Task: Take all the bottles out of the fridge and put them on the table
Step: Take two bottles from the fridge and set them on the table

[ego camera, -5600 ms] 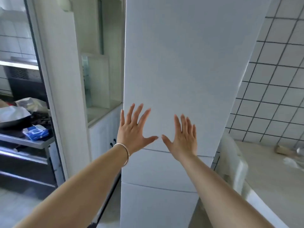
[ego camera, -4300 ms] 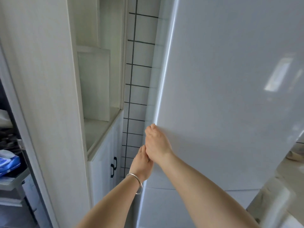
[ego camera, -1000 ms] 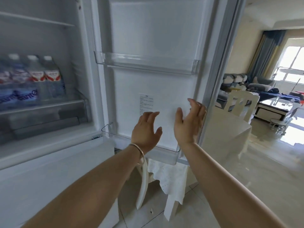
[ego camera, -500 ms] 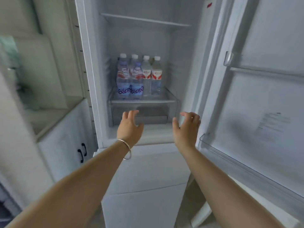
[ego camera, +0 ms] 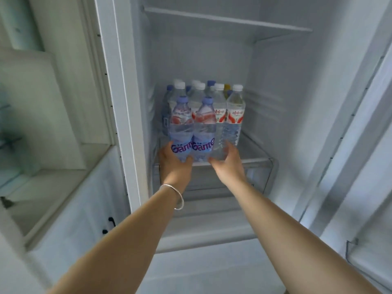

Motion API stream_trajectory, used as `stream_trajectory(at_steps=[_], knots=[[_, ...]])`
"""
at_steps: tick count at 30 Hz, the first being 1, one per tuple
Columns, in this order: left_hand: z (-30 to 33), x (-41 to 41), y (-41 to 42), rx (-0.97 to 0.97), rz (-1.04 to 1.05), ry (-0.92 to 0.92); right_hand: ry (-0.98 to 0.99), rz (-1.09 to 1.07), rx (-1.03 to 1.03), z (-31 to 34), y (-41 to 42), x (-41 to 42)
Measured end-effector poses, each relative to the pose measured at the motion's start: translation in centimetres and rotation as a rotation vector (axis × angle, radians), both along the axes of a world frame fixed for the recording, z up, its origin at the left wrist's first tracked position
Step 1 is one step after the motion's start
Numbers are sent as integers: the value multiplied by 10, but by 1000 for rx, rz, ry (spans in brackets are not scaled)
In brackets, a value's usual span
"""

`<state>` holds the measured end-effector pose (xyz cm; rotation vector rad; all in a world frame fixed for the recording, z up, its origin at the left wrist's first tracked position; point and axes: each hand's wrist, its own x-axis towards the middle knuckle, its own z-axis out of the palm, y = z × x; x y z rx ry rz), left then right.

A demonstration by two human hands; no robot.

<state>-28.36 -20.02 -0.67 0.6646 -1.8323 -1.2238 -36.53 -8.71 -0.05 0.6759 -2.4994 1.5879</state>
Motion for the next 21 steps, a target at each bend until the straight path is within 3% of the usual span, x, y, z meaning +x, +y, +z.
stream_trajectory(at_steps=[4,12,17,21], knots=[[3,-36,-14,13,98,123,-80,50,-86,3,-26,-38],[9,-75,-35,-5,107,262,103,410,-359,1,-59,-81],[14,-79,-35,-11,106,284,60,396,-452,-1,-71,-82],[12,-76,-36,37,142,238,14,245,-431,2,-70,-68]])
